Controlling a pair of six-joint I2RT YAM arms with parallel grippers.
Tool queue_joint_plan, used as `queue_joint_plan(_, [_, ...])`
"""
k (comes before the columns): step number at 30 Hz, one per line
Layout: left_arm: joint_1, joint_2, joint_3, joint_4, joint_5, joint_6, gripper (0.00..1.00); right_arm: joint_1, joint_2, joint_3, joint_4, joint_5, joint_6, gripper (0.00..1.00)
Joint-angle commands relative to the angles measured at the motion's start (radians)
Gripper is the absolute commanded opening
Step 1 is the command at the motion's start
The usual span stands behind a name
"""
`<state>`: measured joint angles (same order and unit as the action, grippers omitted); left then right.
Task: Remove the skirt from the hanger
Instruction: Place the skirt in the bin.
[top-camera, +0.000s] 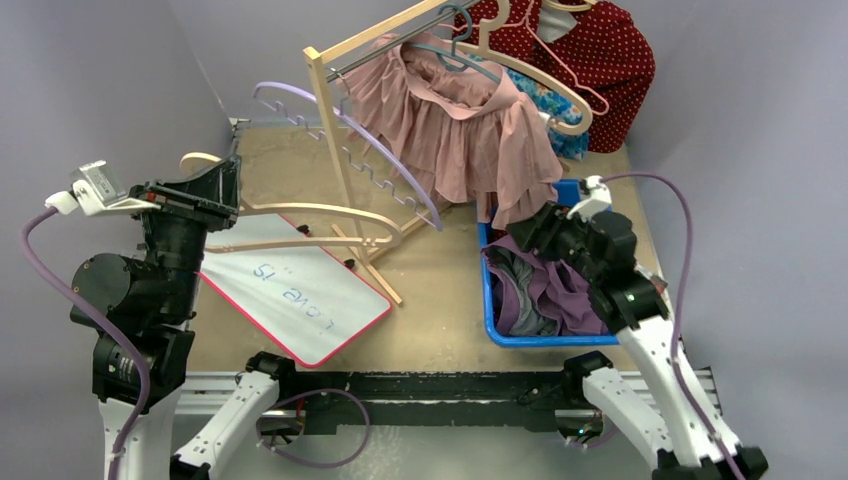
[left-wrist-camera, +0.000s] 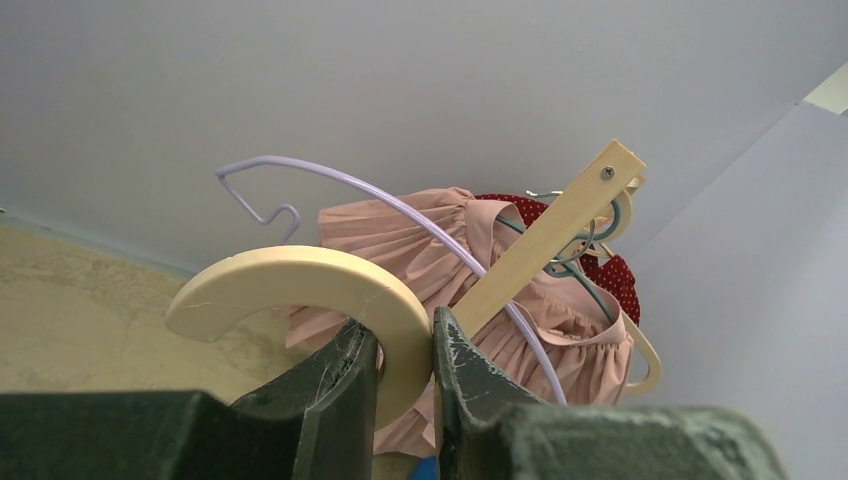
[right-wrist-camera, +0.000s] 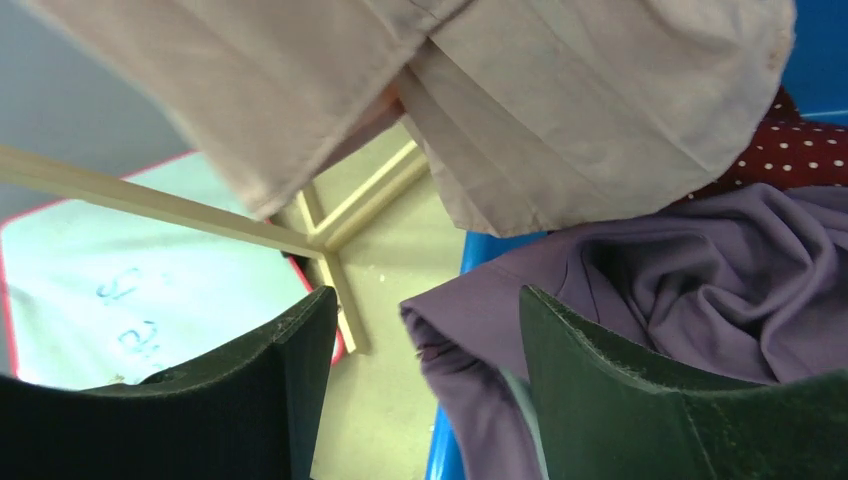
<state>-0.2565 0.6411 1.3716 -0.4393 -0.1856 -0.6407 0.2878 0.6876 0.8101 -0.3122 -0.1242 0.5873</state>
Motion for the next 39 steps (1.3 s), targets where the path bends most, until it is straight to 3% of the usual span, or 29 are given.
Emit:
queue_joint_plan(1, [-0.004,-0.004,0.007,0.041,0.021,-0.009,0.0,0.0,0.123,-0.068,0.189,-0.072,-0.069,0.67])
queue_joint_plan(8, [-0.004,-0.007,0.029,0.009,0.012,-0.007,0.0,0.0,0.243,-0.283,0.319,-0.035,0.103,0.59])
queue_joint_plan(12, [-0.004,-0.001,0.018,0.01,0.017,-0.011,0.0,-0.001,0.26,-0.434,0.445,-0.032,0.187,0.59])
queue_joint_plan(18, [-0.004,0.015,-0.007,0.027,0.038,-0.016,0.0,-0.001,0.196,-0.325,0.287,0.13,0.136,0.63])
queue_joint_plan(22, [-0.004,0.025,-0.026,0.046,0.073,0.009,0.0,0.0,0.054,-0.225,0.143,0.112,0.026,0.76])
queue_joint_plan(24, [-0.003,0.026,-0.035,0.061,0.095,0.027,0.0,0.0,-0.028,-0.189,0.114,0.032,-0.012,0.88])
queue_joint_plan(27, [-0.004,0.021,-0.059,0.095,0.135,0.053,0.0,0.0,-0.122,-0.136,0.12,-0.046,-0.036,0.92])
queue_joint_plan(30, [-0.004,0.016,-0.08,0.122,0.17,0.071,0.0,-0.001,-0.128,-0.011,0.067,-0.125,-0.15,0.93])
queue_joint_plan(35, [-0.004,0.037,-0.092,0.157,0.242,0.118,0.0,0.0,-0.053,0.134,0.053,-0.481,-0.372,0.94])
queue_joint_plan(39, [-0.004,0.065,-0.092,0.145,0.256,0.151,0.0,0.001,-0.032,0.252,0.052,-0.662,-0.427,0.94])
